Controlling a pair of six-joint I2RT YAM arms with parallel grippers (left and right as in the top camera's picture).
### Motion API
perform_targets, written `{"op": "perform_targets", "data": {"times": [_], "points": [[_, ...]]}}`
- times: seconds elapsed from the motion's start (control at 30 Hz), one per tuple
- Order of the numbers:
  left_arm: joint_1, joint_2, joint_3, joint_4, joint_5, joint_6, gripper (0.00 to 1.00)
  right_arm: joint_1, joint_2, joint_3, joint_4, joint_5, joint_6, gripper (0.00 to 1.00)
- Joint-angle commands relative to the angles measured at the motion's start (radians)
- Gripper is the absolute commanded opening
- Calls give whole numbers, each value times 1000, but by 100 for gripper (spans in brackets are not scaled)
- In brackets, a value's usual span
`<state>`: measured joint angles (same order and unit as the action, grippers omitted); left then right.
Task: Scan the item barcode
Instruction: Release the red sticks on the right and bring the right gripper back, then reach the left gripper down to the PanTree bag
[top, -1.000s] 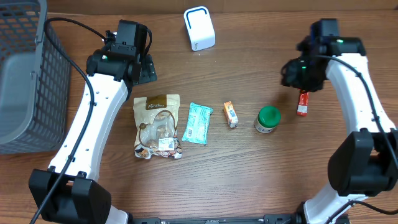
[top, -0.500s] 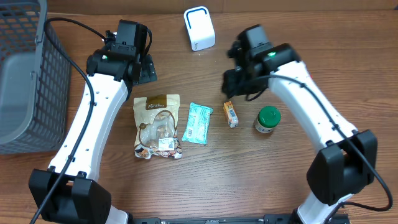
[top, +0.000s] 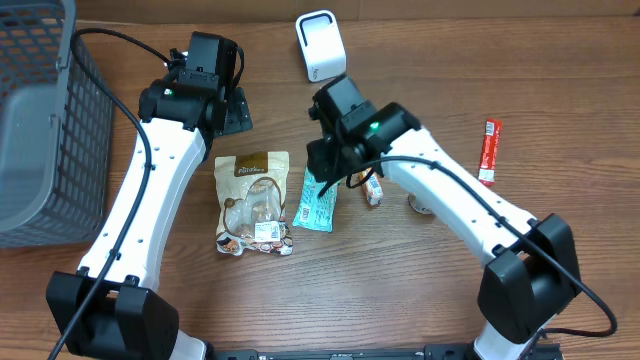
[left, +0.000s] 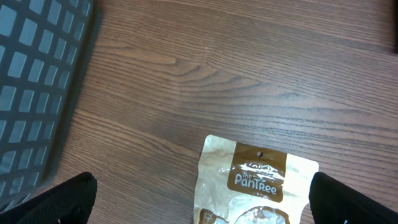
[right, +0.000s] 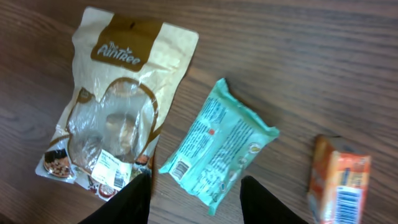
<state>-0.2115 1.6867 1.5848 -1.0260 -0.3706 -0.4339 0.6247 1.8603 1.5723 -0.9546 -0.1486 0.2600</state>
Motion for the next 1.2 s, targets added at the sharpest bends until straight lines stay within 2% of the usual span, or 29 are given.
{"op": "perform_targets", "data": {"times": [0.0, 0.27, 0.43, 0.53, 0.77, 0.8, 0.9, 0.97, 1.0, 1.1, 1.17], "points": [[2, -13, 15, -2, 5, 19, 100, 3, -1, -35, 30, 17, 21, 45], [2, -13, 15, 5, 9, 8, 100, 3, -1, -50, 50, 16, 29, 46], [2, -13, 15, 78, 115, -23, 100, 3, -1, -80, 41, 17, 51, 46], [2, -13, 15, 96, 129, -23, 100, 3, -1, -109, 43, 16, 60, 46], [2, -13, 13, -74, 155, -23, 100, 3, -1, -166, 76, -12, 93, 46], [2, -12, 8, -97, 153, -23, 98, 3, -1, -171, 83, -13, 93, 46], [5, -12, -12, -156, 150, -23, 80, 4, -1, -174, 103, -31, 115, 46], [13, -12, -28, -192, 150, -32, 76, 4, -1, -174, 130, -71, 115, 46], [20, -11, -38, -212, 151, -46, 77, 4, -1, -174, 147, -86, 115, 46], [47, -12, -73, -257, 200, -64, 89, 11, -1, -177, 203, -93, 131, 45], [66, -12, -95, -287, 270, -59, 88, 22, -1, -178, 232, -93, 134, 45]]}}
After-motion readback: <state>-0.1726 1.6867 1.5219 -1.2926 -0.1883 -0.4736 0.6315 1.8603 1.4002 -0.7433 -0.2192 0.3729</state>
